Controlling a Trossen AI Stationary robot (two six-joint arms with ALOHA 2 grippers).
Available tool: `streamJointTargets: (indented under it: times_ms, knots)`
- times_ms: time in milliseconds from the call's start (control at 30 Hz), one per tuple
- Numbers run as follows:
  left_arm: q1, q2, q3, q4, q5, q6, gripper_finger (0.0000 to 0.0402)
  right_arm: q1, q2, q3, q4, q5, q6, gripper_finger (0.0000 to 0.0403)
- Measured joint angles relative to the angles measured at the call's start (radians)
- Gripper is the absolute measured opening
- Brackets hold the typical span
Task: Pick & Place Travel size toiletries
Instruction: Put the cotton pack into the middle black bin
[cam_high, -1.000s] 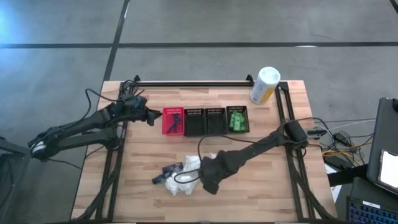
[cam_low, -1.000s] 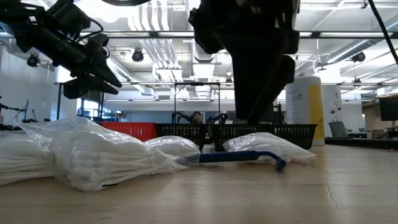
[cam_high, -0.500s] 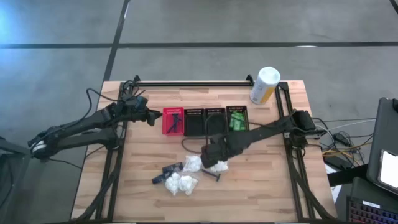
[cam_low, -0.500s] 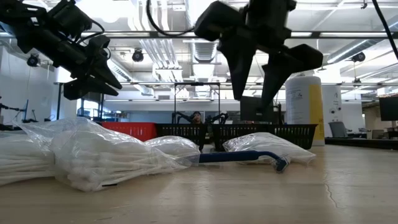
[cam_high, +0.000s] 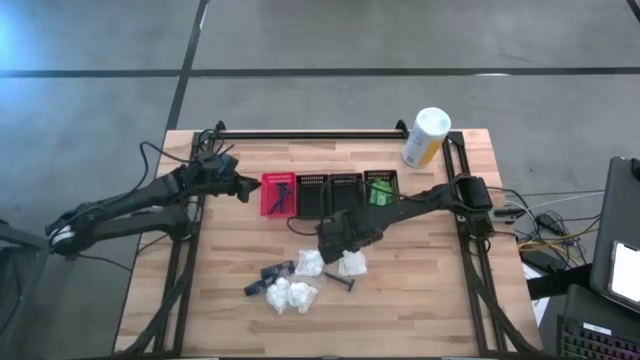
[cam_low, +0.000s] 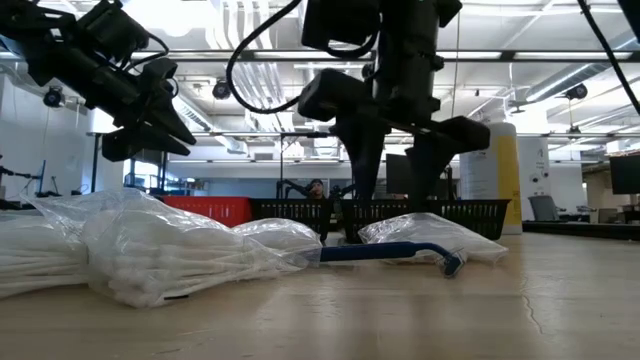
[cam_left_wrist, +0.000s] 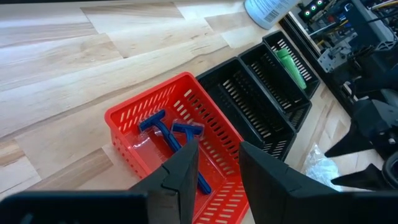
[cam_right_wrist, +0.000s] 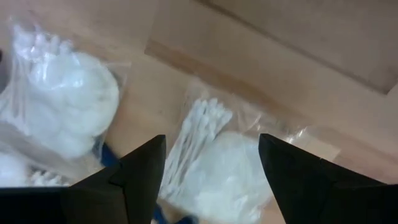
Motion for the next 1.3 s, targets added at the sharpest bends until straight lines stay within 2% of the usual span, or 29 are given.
streamJointTargets:
  times_ms: [233,500,700,1000,1300]
  knots:
    - [0.0,0.0,0.0,0.0,0.0,0.0,0.012,0.0,0.015,-0.001,0.068,-0.003,-0.098,0.0255]
    - [0.0,0.0,0.0,0.0,0.0,0.0,0.012,-0.005,0.078,-0.001,0.069,-0.024,-0.125,0.0207]
    - [0.0,0.0,-0.001,0.0,0.0,0.0,0.012,-0.004,0.08,-0.001,0.069,-0.032,-0.124,0.015]
    - [0.0,-0.001,-0.019,0.001,0.0,-0.001,0.012,-0.004,0.077,-0.001,0.069,-0.042,-0.138,0.0024]
    - [0.0,-0.001,-0.027,0.008,0.0,-0.001,0.012,-0.004,0.051,0.007,0.071,-0.03,-0.135,0.0013]
